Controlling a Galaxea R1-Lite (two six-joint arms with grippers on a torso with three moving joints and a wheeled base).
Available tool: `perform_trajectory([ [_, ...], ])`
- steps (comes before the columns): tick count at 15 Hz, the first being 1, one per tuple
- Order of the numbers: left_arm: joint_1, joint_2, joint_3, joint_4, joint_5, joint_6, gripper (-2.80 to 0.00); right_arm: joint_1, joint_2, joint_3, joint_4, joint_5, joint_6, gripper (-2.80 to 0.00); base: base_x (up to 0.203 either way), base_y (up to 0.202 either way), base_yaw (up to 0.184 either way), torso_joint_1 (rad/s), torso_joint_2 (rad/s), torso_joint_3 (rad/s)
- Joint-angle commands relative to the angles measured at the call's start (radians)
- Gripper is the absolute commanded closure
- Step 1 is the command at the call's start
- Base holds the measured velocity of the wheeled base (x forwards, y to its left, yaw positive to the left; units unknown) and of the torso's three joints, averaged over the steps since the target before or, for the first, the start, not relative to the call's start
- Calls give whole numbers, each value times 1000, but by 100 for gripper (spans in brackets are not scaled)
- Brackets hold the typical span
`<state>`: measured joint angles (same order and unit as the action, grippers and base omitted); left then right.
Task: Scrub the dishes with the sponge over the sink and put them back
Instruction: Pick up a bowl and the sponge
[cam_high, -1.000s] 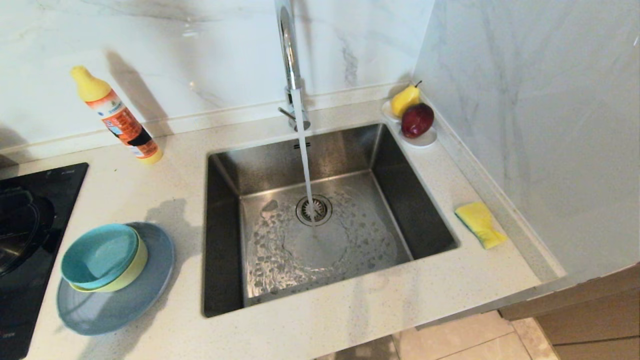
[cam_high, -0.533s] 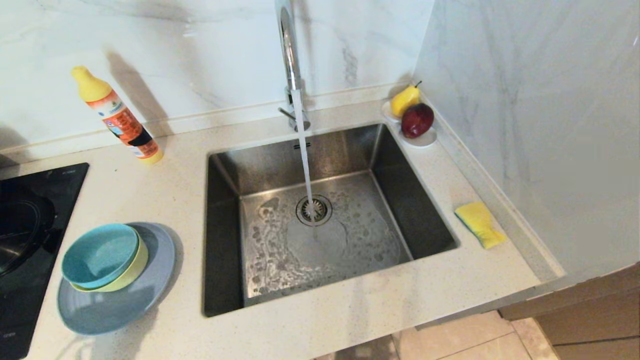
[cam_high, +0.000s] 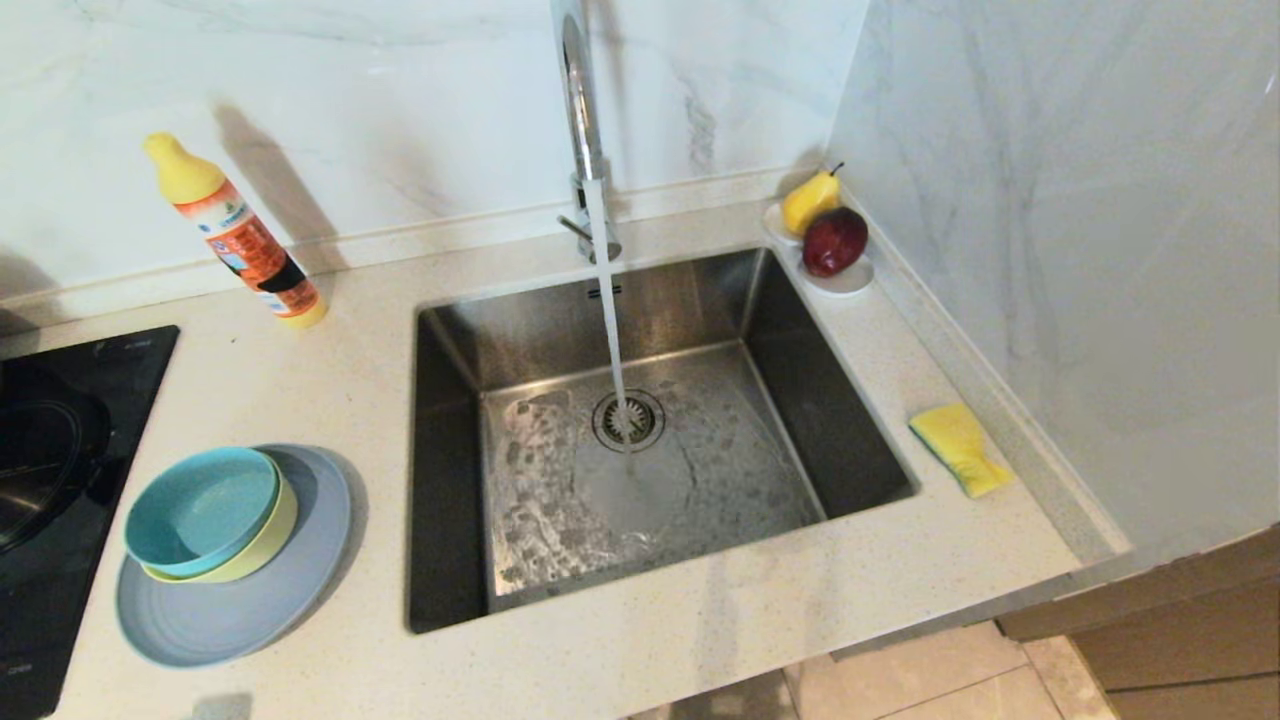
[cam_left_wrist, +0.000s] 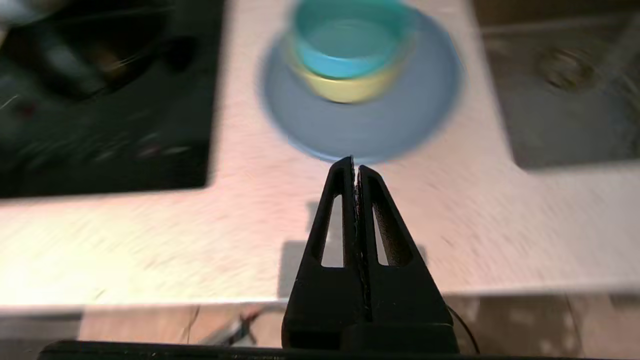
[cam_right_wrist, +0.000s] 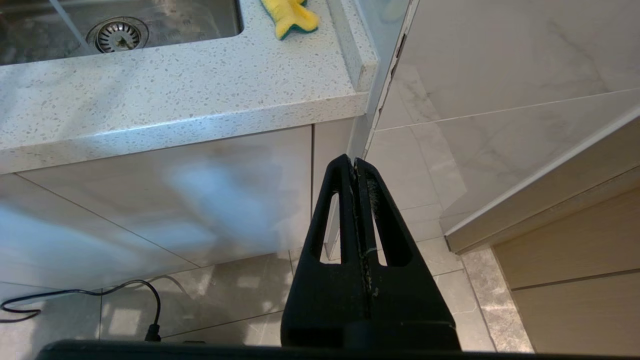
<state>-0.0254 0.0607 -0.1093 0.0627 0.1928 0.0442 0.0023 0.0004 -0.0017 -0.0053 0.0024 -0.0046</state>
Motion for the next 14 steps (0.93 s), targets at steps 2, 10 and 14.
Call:
perform_trajectory([
  [2,4,-62,118,-71,-197,45,0,1,-2,0,-1,1,0,0,0,0,0,0,0,0],
  [10,4,-62,143,-139,-222,34,0,-1,-1,0,-1,1,0,0,0,0,0,0,0,0],
  [14,4,-62,143,-139,-222,34,0,1,0,0,-1,1,0,0,0,0,0,0,0,0],
])
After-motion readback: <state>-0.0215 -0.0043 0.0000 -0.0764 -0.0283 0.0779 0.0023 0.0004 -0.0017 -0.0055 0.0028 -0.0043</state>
